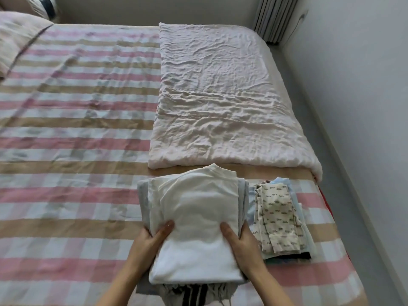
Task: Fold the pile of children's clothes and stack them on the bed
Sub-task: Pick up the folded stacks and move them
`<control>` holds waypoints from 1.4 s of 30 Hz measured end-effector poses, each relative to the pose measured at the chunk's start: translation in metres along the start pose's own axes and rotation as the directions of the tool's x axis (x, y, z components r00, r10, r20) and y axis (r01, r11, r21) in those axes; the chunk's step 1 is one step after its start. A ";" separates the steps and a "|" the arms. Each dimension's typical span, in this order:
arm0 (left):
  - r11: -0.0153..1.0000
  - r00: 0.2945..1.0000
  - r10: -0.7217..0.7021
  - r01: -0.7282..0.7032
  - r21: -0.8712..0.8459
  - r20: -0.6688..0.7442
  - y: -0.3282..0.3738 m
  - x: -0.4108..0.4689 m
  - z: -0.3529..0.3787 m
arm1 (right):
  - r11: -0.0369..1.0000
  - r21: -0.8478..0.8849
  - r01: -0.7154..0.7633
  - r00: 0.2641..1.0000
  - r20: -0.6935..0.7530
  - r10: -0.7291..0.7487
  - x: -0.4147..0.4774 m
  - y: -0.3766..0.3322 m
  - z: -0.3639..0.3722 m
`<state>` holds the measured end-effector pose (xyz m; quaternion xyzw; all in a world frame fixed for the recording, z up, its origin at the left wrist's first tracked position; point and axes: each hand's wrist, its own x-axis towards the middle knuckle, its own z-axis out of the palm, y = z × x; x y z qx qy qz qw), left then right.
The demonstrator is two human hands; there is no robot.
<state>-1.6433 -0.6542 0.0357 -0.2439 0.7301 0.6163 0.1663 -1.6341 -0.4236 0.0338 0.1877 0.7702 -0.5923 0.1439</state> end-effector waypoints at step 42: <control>0.480 0.907 0.412 -0.298 0.825 0.088 -0.056 0.092 0.090 | 0.544 -0.725 0.423 0.885 0.200 -0.421 0.115 0.066 0.028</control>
